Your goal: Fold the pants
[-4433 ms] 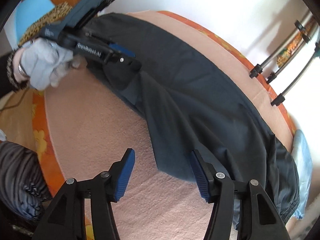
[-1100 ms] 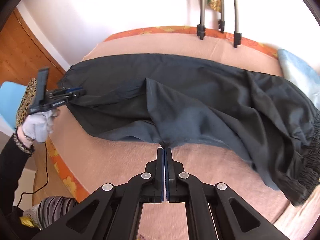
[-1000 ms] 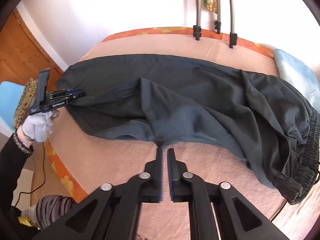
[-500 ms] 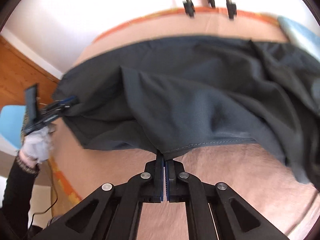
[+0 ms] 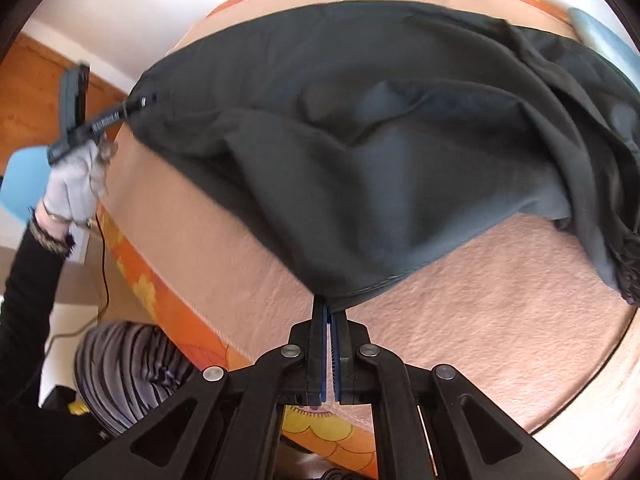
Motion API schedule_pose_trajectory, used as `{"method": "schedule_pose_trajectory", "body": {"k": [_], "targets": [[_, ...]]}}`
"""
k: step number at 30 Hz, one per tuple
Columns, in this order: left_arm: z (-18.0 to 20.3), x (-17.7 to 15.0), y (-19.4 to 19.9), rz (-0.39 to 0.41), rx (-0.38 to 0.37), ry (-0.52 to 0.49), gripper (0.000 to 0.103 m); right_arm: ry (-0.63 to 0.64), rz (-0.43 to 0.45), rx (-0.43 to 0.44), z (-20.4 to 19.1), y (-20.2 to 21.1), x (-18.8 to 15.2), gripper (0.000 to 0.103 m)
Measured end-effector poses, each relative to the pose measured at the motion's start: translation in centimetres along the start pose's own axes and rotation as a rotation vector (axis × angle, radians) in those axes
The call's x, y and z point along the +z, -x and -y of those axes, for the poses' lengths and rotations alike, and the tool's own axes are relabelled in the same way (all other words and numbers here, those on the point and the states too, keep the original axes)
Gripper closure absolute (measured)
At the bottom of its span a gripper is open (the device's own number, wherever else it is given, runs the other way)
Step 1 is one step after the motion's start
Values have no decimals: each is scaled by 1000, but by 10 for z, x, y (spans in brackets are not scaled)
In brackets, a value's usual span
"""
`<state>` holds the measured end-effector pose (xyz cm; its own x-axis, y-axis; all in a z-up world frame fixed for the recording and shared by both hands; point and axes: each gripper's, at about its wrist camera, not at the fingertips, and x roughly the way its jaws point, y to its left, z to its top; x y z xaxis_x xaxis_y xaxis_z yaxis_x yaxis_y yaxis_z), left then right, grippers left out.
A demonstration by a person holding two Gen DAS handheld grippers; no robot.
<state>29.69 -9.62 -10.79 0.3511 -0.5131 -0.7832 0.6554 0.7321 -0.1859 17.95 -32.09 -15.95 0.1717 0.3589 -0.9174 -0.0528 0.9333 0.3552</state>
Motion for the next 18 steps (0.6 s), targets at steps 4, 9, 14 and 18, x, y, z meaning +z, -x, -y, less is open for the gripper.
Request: {"method": "schedule_pose_trajectory", "body": {"k": [4,9,14,18], "targets": [[60,14,-14,-27,-113,-132,78,8,5,6,-1,13,-7,103],[129,19,-33,-86,-251,-250,63,-62,82,31,23,43,-27,66],[175,0,-28,-112,-255,-376,53,-288,296,0,83,95,-59,31],[193,-16,-25,-113,-166,-507,50,-536,376,-2,149,106,-89,28]]}}
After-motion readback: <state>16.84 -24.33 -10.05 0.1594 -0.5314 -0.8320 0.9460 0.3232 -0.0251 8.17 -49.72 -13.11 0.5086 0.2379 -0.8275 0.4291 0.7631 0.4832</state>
